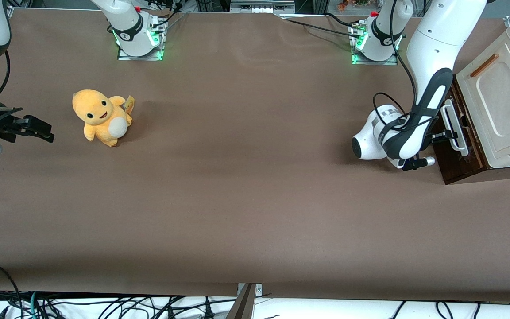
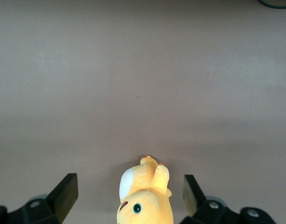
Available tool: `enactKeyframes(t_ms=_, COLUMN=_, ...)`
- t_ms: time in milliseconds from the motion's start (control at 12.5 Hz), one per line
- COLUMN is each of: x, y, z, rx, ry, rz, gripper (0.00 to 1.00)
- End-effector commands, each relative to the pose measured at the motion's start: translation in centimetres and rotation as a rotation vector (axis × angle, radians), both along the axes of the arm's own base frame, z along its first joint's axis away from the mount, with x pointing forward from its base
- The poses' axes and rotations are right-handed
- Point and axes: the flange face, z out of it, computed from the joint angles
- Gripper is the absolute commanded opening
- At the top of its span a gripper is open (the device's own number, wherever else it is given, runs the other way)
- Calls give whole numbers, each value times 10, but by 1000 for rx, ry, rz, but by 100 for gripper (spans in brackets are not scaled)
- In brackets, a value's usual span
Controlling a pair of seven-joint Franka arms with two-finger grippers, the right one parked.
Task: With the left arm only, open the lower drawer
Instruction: 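Align the left gripper on the white handle and close it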
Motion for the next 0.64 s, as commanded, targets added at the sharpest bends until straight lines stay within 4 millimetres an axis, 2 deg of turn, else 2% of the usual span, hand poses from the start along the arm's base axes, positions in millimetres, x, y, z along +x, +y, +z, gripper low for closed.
enactKeyframes(t_ms=0, x=6, y=-27, z=26, rx=-4, ry=12, rz=8, gripper=18)
enactKeyframes(t_ms=560, x=7, y=-57, z=34, rx=-27, ry=-3, rz=18, gripper=18)
